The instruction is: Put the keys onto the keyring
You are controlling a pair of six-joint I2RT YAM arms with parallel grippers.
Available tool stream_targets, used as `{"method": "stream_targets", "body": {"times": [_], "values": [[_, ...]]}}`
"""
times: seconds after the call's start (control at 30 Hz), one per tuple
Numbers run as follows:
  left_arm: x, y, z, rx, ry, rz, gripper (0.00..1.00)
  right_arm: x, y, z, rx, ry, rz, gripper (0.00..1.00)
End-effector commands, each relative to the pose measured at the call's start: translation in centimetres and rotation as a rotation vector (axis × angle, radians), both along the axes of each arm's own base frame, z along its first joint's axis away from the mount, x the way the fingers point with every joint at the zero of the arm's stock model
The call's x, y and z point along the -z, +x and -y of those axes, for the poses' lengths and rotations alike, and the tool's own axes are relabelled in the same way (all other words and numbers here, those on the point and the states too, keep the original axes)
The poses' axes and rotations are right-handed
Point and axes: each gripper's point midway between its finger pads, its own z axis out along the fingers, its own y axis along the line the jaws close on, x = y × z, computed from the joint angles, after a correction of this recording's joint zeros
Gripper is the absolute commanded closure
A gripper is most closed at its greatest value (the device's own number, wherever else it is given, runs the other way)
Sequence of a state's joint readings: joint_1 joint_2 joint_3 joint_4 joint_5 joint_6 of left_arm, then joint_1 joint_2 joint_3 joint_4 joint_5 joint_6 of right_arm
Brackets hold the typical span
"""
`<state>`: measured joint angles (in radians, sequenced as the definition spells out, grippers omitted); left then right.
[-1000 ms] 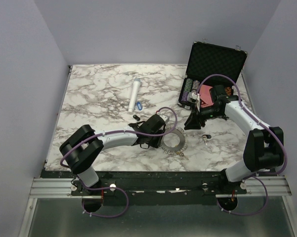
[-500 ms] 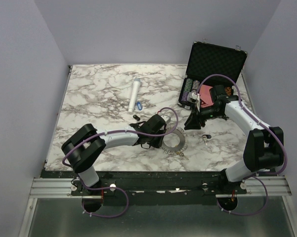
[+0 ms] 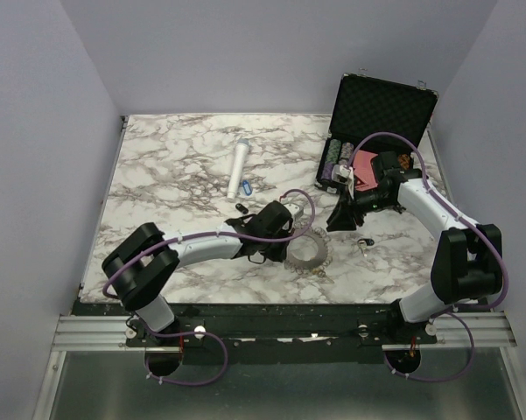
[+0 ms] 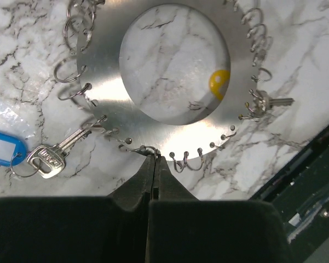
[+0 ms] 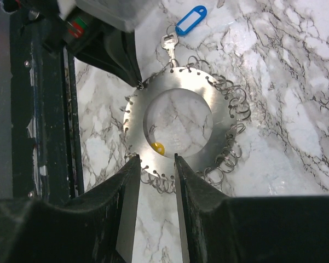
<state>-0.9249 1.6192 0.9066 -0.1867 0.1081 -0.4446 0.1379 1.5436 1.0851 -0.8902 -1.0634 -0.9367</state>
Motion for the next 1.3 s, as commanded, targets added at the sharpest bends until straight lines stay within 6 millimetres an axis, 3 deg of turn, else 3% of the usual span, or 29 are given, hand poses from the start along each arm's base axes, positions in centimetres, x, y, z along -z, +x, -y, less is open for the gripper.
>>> {"method": "stream_targets", "body": {"times": [0.0,0.17,0.3,0.63,0.93,1.13,1.27], "values": [[-5.7,-0.9,0.9,0.137,-0.093,0.103,1.0,-0.1,-1.4,0.0,-0.063,0.023,0.022,0.6],[-8.7,-0.9,0.4,0.269,-0.053,0.193,1.0,-1.3,-4.4,-0.2,-0.206,0.101,0.104,0.55],[-11.1,-0.8,0.3,0.382,-0.033,0.266,1.0,-2.6,-5.6,-0.5,-0.27,0.158,0.176,0.5],[-17.9,-1.9,1.6,0.624,-0.156,0.474,1.0,-6.9,-4.9,-1.3,-0.277,0.225,0.269,0.48],[-19.8,-2.2,3.3,0.653,-0.255,0.525,1.0,-9.6,-5.3,-3.6,-0.304,0.347,0.263,0.48],[-21.0,-1.8,4.8,0.562,-0.376,0.525,1.0,-9.1,-6.4,-4.1,-0.321,0.361,0.224,0.49],[-20.7,-1.5,5.6,0.491,-0.436,0.495,1.0,-8.9,-7.0,-4.0,-0.32,0.36,0.21,0.5]]}}
